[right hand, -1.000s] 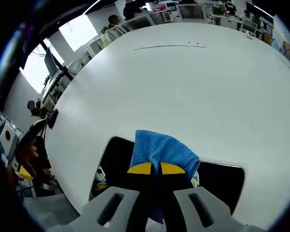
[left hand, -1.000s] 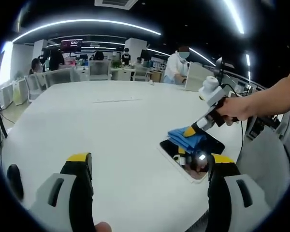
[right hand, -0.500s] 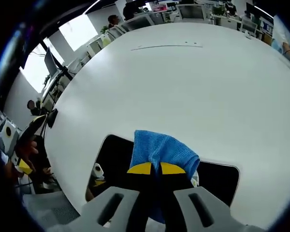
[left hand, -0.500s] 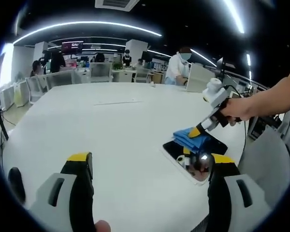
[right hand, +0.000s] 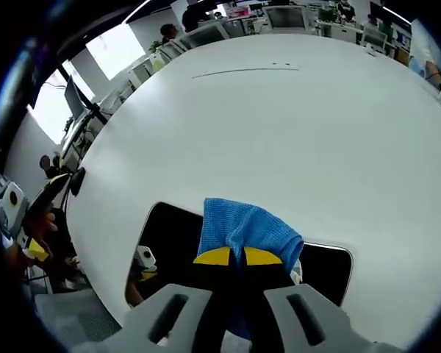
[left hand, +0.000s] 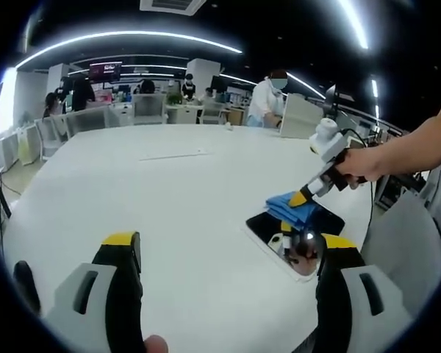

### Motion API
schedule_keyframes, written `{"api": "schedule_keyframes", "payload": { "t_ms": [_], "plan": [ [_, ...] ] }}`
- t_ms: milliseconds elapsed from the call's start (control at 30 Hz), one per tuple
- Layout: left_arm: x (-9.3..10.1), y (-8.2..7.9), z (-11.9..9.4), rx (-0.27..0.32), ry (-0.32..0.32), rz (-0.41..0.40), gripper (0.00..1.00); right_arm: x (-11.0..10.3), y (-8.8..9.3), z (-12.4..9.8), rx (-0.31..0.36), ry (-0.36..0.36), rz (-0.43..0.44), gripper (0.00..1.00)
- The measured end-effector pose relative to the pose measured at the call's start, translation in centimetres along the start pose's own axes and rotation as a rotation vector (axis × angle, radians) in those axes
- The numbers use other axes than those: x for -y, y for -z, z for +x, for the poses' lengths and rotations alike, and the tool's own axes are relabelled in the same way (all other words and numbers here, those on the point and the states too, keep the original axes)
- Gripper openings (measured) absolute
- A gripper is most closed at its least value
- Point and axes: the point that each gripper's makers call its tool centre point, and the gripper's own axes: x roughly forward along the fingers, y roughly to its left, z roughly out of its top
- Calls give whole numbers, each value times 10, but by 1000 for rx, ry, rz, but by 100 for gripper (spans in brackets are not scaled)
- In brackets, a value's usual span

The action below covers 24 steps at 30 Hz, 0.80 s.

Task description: Wipe the mirror surface with the cleaning cloth until all visible marks leave the cleaned area.

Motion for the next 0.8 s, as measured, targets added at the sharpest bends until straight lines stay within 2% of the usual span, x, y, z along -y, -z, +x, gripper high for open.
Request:
{"api": "schedule_keyframes", "payload": {
  "t_ms": [533,800],
  "plan": [
    [2,-1,0,6,3,5,99,21,6,-10,-10,29,17,0],
    [3,-3,0,11,5,4,99,21,6,-9,-5,35,21,0]
  ]
}}
